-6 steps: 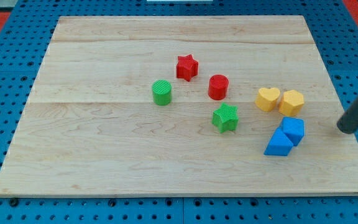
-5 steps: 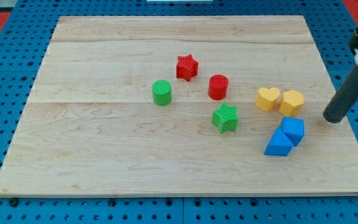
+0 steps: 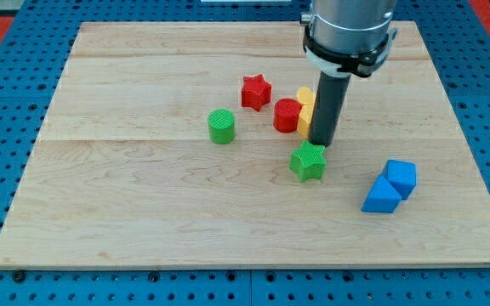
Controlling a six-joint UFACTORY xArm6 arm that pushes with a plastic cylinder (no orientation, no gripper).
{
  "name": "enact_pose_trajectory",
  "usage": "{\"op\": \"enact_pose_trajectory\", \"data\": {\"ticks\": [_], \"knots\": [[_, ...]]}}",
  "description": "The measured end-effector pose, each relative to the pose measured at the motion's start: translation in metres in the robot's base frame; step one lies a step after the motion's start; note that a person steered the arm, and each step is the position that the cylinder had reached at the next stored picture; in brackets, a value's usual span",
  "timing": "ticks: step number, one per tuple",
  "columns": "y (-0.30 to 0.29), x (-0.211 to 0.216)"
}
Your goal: Make a group of red blocks and yellow blocks
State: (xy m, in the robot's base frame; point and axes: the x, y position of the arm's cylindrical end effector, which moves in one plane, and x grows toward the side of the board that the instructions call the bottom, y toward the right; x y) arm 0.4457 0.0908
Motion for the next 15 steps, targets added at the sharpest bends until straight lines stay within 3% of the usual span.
{"op": "enact_pose_trajectory", "data": {"ticks": [3, 5, 8, 9, 10, 12, 13, 14, 15], "knots": [[-0.043, -0.021], [-0.107, -0.023], [-0.066, -0.053], [-0.081, -0.05], [-0.139, -0.052], [-0.062, -0.116], [-0.052, -0.118], [-0.058, -0.146], [-0.005, -0.155]]}}
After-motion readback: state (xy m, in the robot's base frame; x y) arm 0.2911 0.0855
